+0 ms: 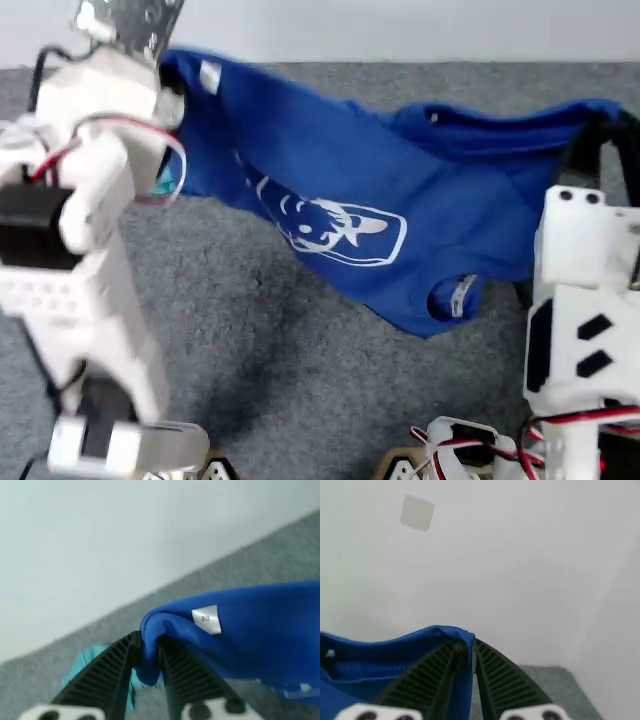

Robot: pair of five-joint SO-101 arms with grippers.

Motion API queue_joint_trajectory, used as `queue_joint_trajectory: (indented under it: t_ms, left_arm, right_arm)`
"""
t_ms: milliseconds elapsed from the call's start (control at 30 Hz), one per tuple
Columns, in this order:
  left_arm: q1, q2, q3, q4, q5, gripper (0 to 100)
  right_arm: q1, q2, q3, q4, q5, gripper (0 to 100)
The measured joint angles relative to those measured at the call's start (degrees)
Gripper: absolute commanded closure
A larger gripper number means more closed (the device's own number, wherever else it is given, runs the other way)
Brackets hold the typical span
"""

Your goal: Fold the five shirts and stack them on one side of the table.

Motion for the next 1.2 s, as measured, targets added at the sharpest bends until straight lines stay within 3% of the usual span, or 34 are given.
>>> queue_joint_trajectory:
  t_ms: [133,267,467,700,967,1067,1200]
  left_arm:
    - [-0.2,-16.2,23.6,0.0,-0.9,99]
    - [-0.2,-31.6,43.8,0.0,-6.9,99]
    - [-0.2,-45.7,60.0,0.0,-11.0,99]
    - [-0.2,-48.1,61.5,-2.5,-11.3,99]
    - [-0.2,-33.1,62.3,-17.9,-3.9,99]
    - [-0.2,-28.6,59.5,-23.7,-2.8,99]
    - [-0.2,-27.3,50.5,-25.6,-2.5,99]
  right_arm:
    - [0.0,0.0,-0.1,5.9,0.0,99.0]
    - [-2.6,-0.2,-0.1,13.7,0.0,99.0]
    - [-12.0,-5.2,-0.1,21.4,0.7,99.0]
    - [-13.8,-7.9,-0.4,21.5,1.1,99.0]
    - [-14.0,4.2,0.9,15.3,1.1,99.0]
    - [-13.7,7.6,1.1,10.5,1.1,99.0]
    - [-13.9,8.1,-2.6,7.2,1.1,99.0]
